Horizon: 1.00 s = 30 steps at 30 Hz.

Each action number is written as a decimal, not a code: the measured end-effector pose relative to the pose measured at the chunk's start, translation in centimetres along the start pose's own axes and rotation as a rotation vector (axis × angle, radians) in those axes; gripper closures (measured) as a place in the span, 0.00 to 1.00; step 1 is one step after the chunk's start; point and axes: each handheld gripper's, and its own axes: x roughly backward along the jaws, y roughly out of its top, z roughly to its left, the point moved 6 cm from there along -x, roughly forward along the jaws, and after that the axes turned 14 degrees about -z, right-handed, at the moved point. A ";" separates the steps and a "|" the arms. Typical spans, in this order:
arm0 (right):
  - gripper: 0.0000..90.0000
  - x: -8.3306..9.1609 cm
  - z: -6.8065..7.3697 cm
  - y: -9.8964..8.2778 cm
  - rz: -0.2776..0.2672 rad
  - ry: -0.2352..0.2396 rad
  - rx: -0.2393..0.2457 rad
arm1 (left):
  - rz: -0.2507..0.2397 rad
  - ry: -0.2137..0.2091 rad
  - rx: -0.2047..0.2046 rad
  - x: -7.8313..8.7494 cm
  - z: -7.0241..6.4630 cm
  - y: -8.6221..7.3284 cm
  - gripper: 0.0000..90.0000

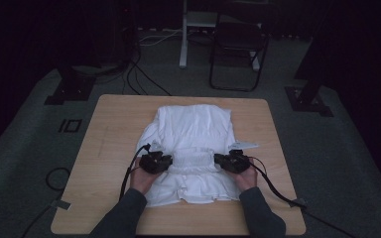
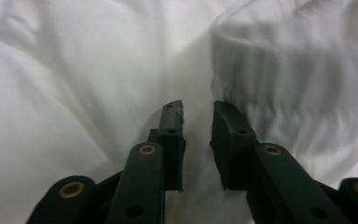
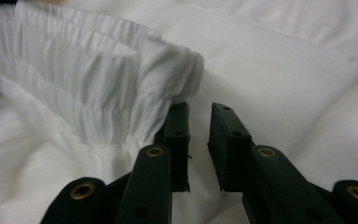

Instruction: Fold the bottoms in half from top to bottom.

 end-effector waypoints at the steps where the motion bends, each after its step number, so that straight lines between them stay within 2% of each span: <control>1: 0.83 0.4 0.3 0.0 -0.008 0.024 0.010 | -0.008 -0.022 -0.016 0.6 -0.6 -0.3 0.80; 3: 0.81 1.7 1.1 -0.2 -0.025 0.074 0.044 | -0.029 -0.058 -0.039 1.6 -1.4 -0.7 0.78; 4: 0.81 2.3 1.3 -0.2 -0.037 0.087 0.057 | -0.034 -0.053 -0.045 2.0 -1.4 -0.8 0.76; 6: 0.80 3.2 1.2 0.0 -0.053 0.066 0.067 | -0.061 -0.033 -0.018 2.5 -0.8 -0.4 0.75; 8: 0.80 3.4 1.1 0.6 -0.076 0.061 0.046 | -0.085 -0.020 0.009 2.4 -0.4 0.2 0.73; 11: 0.79 3.0 1.2 1.0 -0.091 0.055 0.037 | -0.084 -0.034 -0.003 1.7 -1.0 0.6 0.71; 12: 0.78 2.6 1.5 1.0 -0.088 0.069 0.033 | -0.078 -0.045 -0.012 1.4 -1.3 0.6 0.71; 13: 0.78 2.4 1.7 0.9 -0.080 0.077 0.034 | -0.065 -0.059 -0.026 1.1 -1.8 0.3 0.70; 15: 0.78 1.8 2.4 0.2 -0.046 0.096 0.043 | -0.015 -0.056 -0.053 0.4 -2.4 -0.5 0.70; 16: 0.79 1.6 2.6 -0.3 -0.027 0.100 0.054 | 0.013 -0.050 -0.052 0.1 -2.5 -1.2 0.70; 19: 0.83 1.0 3.3 -2.6 0.069 0.107 0.099 | 0.050 -0.053 -0.044 -0.2 -2.5 -2.5 0.71; 21: 0.84 0.7 3.5 -4.0 0.139 0.122 0.102 | 0.040 -0.050 -0.059 0.1 -2.6 -2.3 0.71; 23: 0.84 0.7 3.4 -3.9 0.132 0.129 0.085 | 0.030 -0.041 -0.068 0.2 -2.6 -2.0 0.68; 24: 0.84 0.7 3.3 -3.7 0.126 0.128 0.081 | -0.007 -0.018 -0.101 0.5 -2.2 -0.7 0.68; 27: 0.72 0.5 2.2 -1.0 0.045 0.053 0.108 | -0.062 0.022 -0.099 0.3 -1.1 1.3 0.63; 30: 0.64 -0.3 0.7 1.0 -0.012 -0.017 0.099 | -0.083 0.052 -0.084 -0.9 0.4 3.0 0.62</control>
